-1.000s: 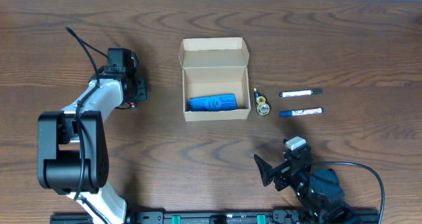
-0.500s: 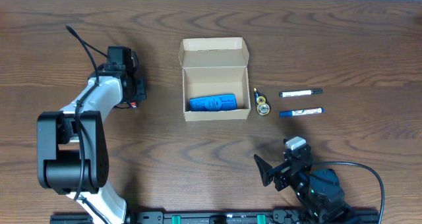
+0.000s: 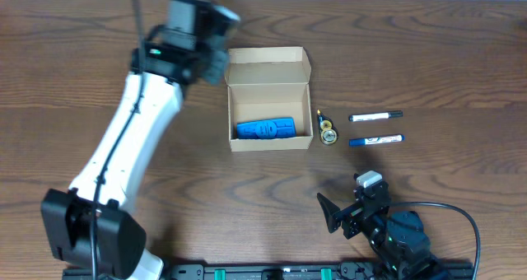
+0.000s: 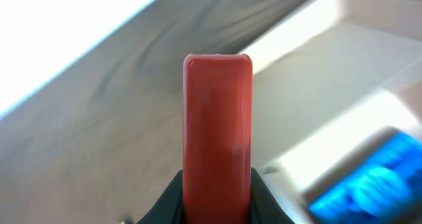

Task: Pack container
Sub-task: 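Carry the red stapler with the left gripper into the box and release, then move the left gripper to the yellow highlighter and grasp it, then place the yellow highlighter upright in the box with the left gripper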

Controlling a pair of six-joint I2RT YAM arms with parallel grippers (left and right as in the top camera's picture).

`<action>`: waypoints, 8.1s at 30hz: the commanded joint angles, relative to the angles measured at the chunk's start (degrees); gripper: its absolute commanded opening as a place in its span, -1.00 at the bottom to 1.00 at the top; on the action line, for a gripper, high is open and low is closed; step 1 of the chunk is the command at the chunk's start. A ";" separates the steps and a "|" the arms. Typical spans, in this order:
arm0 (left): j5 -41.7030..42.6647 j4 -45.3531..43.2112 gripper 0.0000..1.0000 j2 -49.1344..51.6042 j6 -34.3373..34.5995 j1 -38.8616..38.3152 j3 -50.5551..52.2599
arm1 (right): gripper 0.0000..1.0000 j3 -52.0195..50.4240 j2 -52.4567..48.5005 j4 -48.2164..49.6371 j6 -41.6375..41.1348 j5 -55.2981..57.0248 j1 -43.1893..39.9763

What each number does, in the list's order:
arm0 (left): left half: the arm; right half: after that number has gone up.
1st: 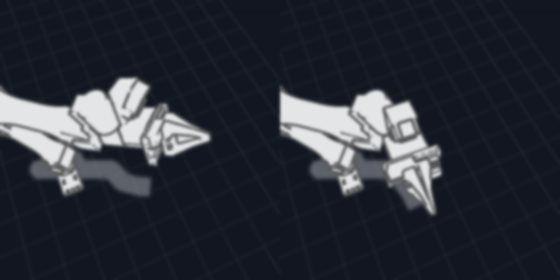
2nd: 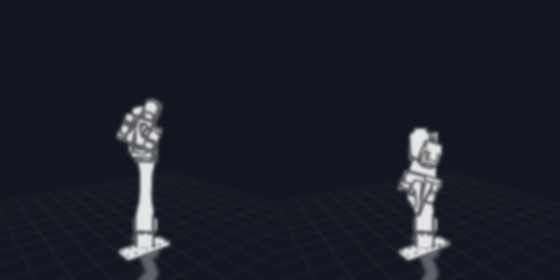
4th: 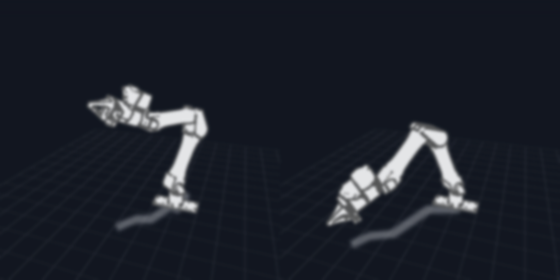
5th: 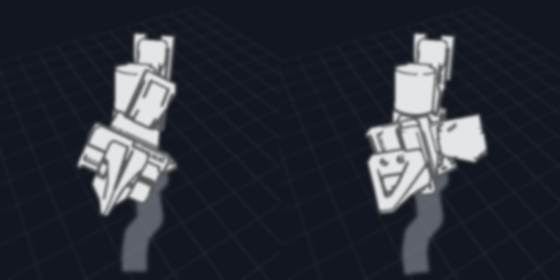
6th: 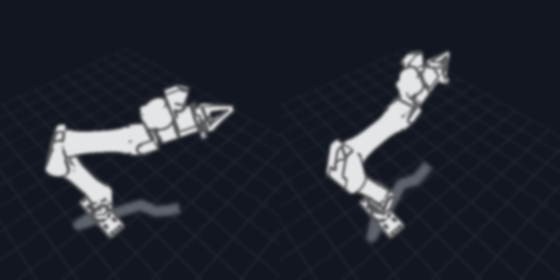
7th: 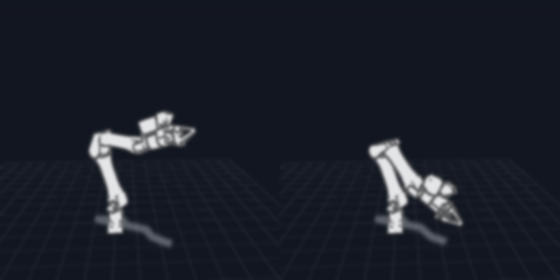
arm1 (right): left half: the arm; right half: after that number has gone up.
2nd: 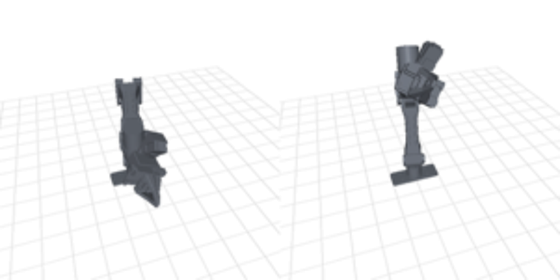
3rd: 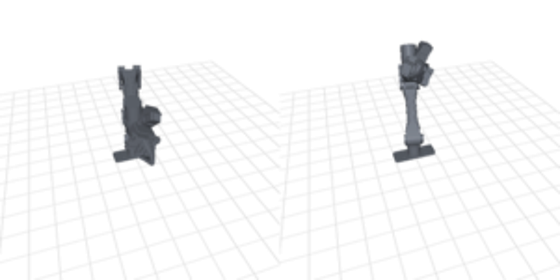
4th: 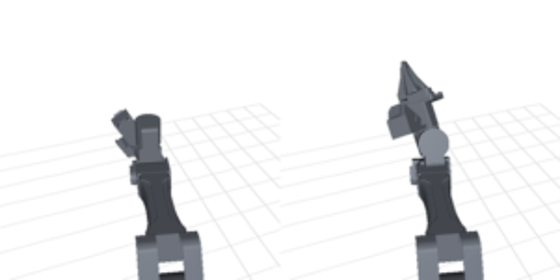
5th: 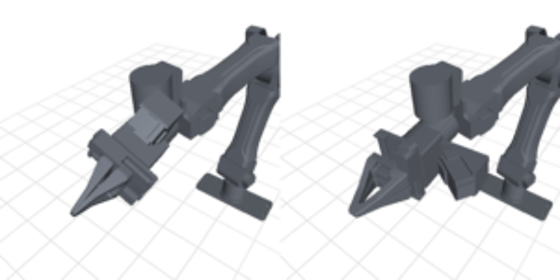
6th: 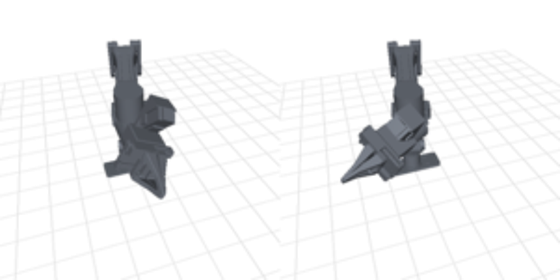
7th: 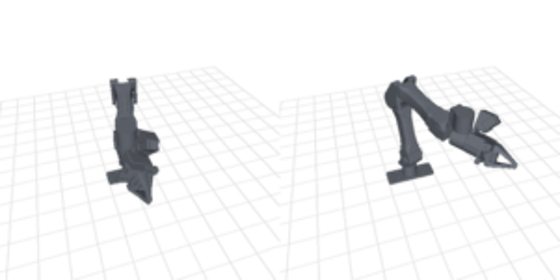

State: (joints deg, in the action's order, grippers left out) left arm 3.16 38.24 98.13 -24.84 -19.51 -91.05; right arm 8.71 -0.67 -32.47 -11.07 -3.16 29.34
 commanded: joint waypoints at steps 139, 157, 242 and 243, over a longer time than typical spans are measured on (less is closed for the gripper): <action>-2.12 6.12 0.73 24.39 23.15 25.14 5.53 | 0.99 -0.15 0.35 -0.07 0.87 0.35 0.63; 1.53 6.21 -0.89 23.98 25.77 24.90 5.27 | 0.98 -0.15 0.35 -0.07 0.87 0.35 0.63; 3.82 2.47 -0.18 13.16 57.96 -19.82 -3.74 | 0.99 -0.17 0.35 -0.07 0.87 0.35 0.63; 3.45 3.58 -0.17 11.96 56.37 -19.39 -3.74 | 0.98 -0.15 0.35 -0.07 0.87 0.35 0.63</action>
State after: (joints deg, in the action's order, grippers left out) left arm 7.31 40.21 113.78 37.32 -40.07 -94.48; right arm 8.71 -0.69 -32.47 -11.07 -3.14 29.34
